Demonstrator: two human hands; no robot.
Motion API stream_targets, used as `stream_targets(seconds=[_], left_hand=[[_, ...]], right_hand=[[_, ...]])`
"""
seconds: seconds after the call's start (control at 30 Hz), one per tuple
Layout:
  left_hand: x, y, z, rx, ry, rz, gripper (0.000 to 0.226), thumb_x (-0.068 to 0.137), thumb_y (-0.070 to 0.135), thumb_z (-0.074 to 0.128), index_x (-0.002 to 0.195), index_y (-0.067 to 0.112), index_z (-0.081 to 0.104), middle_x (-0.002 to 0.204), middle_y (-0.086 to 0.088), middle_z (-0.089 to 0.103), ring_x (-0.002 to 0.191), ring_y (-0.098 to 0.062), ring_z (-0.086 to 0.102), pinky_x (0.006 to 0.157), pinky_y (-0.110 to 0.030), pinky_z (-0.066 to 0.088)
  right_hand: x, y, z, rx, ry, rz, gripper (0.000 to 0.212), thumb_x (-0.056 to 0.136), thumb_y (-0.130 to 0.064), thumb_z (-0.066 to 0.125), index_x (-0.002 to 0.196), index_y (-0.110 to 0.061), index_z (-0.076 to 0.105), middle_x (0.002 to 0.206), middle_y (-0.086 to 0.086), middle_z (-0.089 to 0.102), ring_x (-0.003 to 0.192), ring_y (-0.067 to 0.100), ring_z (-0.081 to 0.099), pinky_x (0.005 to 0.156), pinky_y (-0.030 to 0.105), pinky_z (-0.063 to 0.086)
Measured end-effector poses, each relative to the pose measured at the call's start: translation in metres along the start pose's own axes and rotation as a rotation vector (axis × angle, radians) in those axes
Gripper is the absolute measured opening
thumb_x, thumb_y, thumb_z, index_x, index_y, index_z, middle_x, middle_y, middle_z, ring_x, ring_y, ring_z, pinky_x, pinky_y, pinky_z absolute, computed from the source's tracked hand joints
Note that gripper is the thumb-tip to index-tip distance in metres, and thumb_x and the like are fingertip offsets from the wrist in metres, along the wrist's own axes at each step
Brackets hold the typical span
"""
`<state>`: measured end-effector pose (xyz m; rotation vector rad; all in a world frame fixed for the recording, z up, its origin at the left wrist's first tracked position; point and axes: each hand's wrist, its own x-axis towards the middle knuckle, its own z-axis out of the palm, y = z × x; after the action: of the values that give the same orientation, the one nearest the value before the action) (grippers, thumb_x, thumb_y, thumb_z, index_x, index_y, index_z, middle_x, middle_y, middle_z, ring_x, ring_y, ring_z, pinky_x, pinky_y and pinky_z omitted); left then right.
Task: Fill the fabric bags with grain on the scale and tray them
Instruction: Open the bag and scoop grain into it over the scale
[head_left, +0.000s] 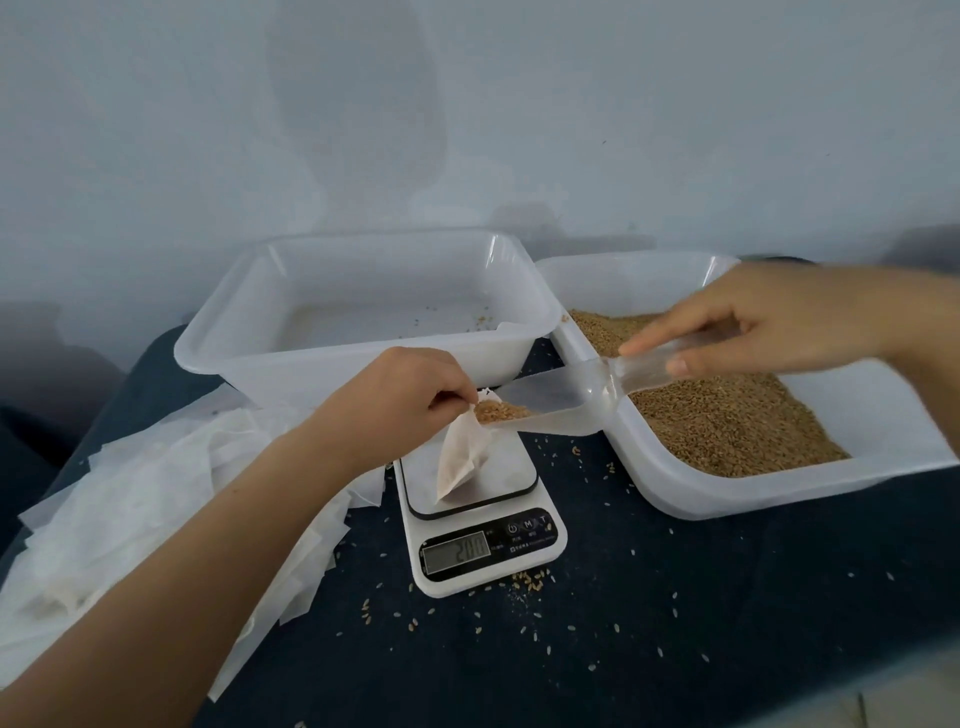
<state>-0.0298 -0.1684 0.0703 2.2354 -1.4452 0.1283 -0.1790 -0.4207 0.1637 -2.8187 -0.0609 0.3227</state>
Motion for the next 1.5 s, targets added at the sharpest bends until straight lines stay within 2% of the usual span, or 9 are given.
stream_targets(seconds=[0.1,0.4,0.53,0.67,0.77,0.83,1.0,1.2,1.5], left_hand=[[-0.002,-0.002,0.002,-0.016,0.038,-0.039,0.013,0.087,0.011,0.061,0.092,0.013,0.073,0.089,0.007,0.066,0.070,0.003,0.050,0.071,-0.002,0.036],[-0.002,-0.007,0.002,-0.013,0.119,-0.144,0.012,0.086,0.011,0.061,0.087,0.014,0.073,0.083,0.009,0.063,0.067,0.003,0.051,0.070,-0.001,0.035],[0.009,-0.002,0.010,0.016,0.058,-0.118,0.015,0.087,0.013,0.057,0.089,0.015,0.072,0.088,0.005,0.066,0.077,-0.008,0.057,0.077,-0.023,0.046],[0.020,0.006,0.027,0.077,-0.016,-0.070,0.017,0.090,0.018,0.053,0.097,0.018,0.069,0.095,0.006,0.064,0.085,-0.012,0.057,0.079,-0.031,0.048],[0.025,0.007,0.038,0.068,-0.050,-0.060,0.019,0.090,0.017,0.053,0.103,0.020,0.067,0.101,0.007,0.061,0.089,-0.012,0.057,0.079,-0.031,0.047],[0.026,0.007,0.042,0.066,-0.076,-0.063,0.022,0.090,0.016,0.052,0.107,0.021,0.065,0.104,0.007,0.059,0.092,-0.013,0.057,0.081,-0.031,0.046],[0.020,0.002,0.043,0.030,-0.061,-0.081,0.039,0.089,0.013,0.050,0.125,0.027,0.052,0.106,0.008,0.057,0.093,-0.013,0.056,0.080,-0.031,0.047],[0.014,-0.007,0.039,-0.014,0.022,-0.116,0.045,0.088,0.019,0.054,0.131,0.028,0.046,0.103,0.013,0.055,0.088,-0.008,0.057,0.081,-0.032,0.049],[0.007,-0.011,0.037,-0.025,0.076,-0.122,0.043,0.087,0.014,0.054,0.128,0.027,0.050,0.098,0.015,0.053,0.082,-0.006,0.056,0.078,-0.029,0.049]], right_hand=[[-0.011,0.016,0.031,0.101,0.086,-0.004,0.041,0.069,-0.067,0.047,0.109,-0.070,0.051,0.115,-0.043,0.055,0.102,-0.018,0.055,0.088,0.017,0.043],[-0.026,0.050,0.070,0.479,0.560,0.091,0.036,0.080,-0.045,0.056,0.111,-0.064,0.056,0.087,-0.011,0.072,0.062,0.003,0.060,0.056,0.030,0.051],[-0.010,0.067,0.067,0.363,0.707,0.321,0.034,0.094,-0.032,0.055,0.124,-0.048,0.056,0.077,-0.008,0.069,0.061,0.006,0.061,0.059,0.026,0.047],[0.007,0.069,0.070,0.201,0.628,0.503,0.045,0.093,-0.050,0.045,0.135,-0.036,0.051,0.088,-0.011,0.063,0.065,0.010,0.057,0.058,0.022,0.037],[0.018,0.072,0.081,0.136,0.506,0.589,0.064,0.091,-0.065,0.036,0.142,-0.028,0.043,0.133,0.003,0.057,0.110,0.024,0.057,0.085,0.031,0.038],[0.023,0.074,0.088,0.105,0.435,0.623,0.067,0.092,-0.065,0.036,0.144,-0.023,0.041,0.144,0.005,0.048,0.125,0.027,0.049,0.096,0.037,0.037],[0.026,0.079,0.100,0.078,0.346,0.648,0.056,0.092,-0.062,0.039,0.118,-0.018,0.060,0.113,0.006,0.067,0.101,0.024,0.063,0.066,0.029,0.039],[0.027,0.081,0.102,0.037,0.328,0.697,0.037,0.091,-0.060,0.047,0.098,-0.025,0.058,0.063,-0.003,0.061,0.059,0.013,0.061,0.055,0.026,0.040],[0.029,0.082,0.103,0.004,0.250,0.705,0.029,0.089,-0.050,0.058,0.100,-0.023,0.063,0.090,-0.003,0.061,0.073,0.009,0.052,0.064,0.028,0.038]])
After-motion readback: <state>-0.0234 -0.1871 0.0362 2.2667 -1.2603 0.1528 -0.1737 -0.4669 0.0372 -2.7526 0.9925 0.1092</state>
